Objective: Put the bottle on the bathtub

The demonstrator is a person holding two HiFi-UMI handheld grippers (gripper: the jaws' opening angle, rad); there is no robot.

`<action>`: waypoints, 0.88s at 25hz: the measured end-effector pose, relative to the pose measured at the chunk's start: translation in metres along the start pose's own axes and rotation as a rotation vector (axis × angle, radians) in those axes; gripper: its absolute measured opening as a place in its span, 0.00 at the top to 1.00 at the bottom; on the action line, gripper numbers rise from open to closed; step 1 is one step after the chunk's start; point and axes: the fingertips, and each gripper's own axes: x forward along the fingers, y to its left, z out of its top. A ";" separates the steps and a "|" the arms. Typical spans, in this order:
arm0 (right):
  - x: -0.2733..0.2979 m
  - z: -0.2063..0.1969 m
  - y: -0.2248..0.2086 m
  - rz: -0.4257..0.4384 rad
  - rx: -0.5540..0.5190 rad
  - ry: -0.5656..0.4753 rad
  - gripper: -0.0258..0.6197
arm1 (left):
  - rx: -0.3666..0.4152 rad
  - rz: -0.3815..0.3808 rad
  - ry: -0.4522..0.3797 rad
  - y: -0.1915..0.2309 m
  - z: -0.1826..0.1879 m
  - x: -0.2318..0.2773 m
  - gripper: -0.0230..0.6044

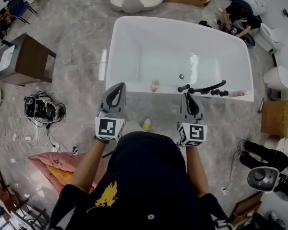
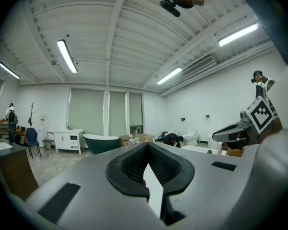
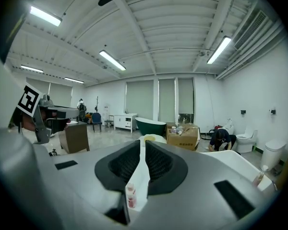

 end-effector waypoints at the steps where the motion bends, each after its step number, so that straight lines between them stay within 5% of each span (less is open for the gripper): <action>1: -0.002 0.003 0.000 -0.001 -0.001 -0.006 0.91 | 0.004 0.003 0.000 0.001 0.001 -0.001 0.94; 22: -0.010 0.027 -0.008 0.004 -0.001 -0.018 0.93 | 0.013 0.022 -0.131 -0.006 0.052 -0.006 0.94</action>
